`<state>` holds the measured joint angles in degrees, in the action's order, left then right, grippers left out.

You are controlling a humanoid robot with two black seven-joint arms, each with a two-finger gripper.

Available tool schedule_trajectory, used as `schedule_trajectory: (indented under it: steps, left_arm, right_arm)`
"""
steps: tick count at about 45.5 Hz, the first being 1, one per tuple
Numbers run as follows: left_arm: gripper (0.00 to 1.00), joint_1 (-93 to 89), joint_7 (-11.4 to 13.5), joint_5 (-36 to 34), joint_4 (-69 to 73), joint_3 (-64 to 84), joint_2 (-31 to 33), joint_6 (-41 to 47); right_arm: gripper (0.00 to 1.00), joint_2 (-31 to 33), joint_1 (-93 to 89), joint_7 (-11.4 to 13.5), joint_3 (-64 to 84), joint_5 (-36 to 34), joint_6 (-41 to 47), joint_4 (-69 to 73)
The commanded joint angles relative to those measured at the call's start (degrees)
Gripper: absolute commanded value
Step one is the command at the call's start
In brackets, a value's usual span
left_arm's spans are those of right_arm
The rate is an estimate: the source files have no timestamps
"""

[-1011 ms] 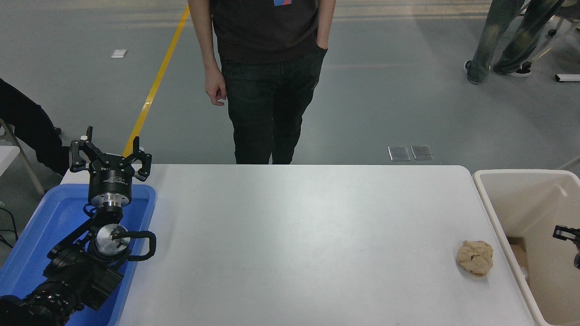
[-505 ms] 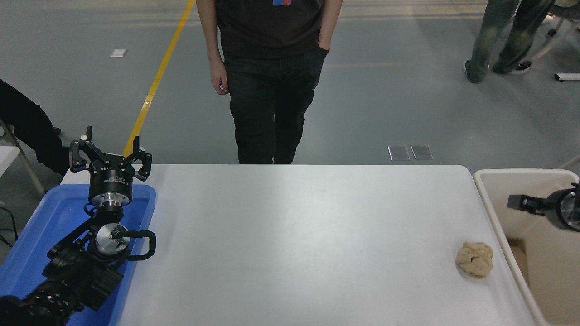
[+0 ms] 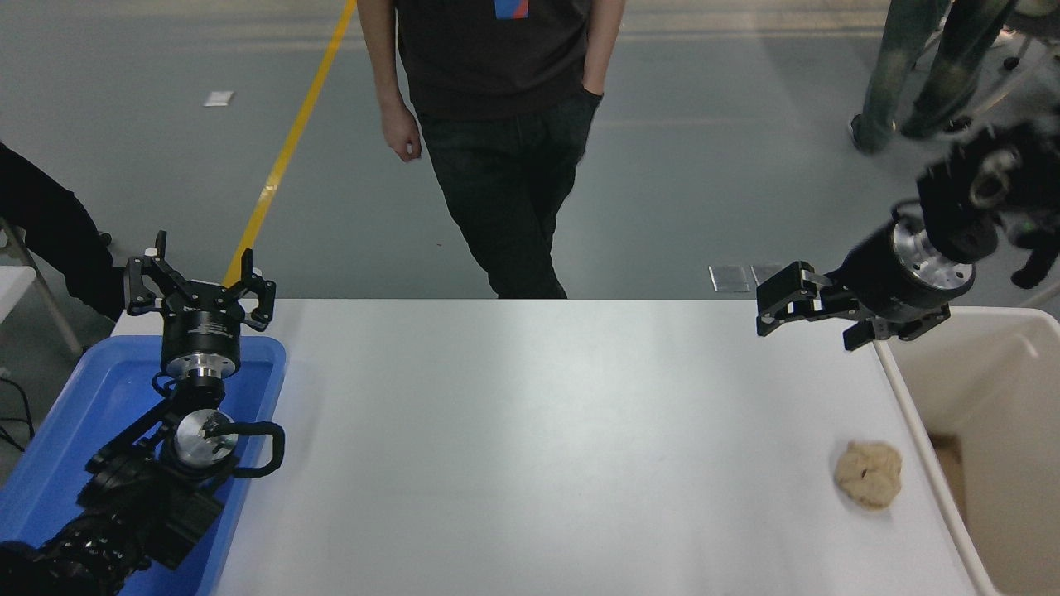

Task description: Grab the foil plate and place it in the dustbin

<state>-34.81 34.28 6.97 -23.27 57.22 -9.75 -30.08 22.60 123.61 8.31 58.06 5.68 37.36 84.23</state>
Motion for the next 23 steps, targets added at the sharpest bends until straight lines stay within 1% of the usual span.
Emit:
schedule_trajectory:
  steps: [1, 11, 19, 23]
  left_arm:
    - [0.99, 0.0, 0.0, 0.1, 0.1, 0.0, 0.0, 0.0]
    - [0.99, 0.0, 0.0, 0.1, 0.0, 0.0, 0.0, 0.0]
    - [0.99, 0.1, 0.0, 0.1, 0.1, 0.0, 0.0, 0.0]
    - [0.99, 0.0, 0.1, 0.1, 0.1, 0.0, 0.0, 0.0]
  right_arm:
    - [1.0, -10.2, 4.7, 0.0, 3.9, -4.2, 3.6, 1.6]
    - [1.0, -10.3, 9.5, -0.1, 8.3, -4.8, 3.9, 4.5]
    - [1.0, -7.1, 12.5, -0.1, 10.1, -4.9, 5.7, 6.7]
    - [1.0, -6.7, 14.3, -0.1, 10.3, -4.9, 7.6, 8.5]
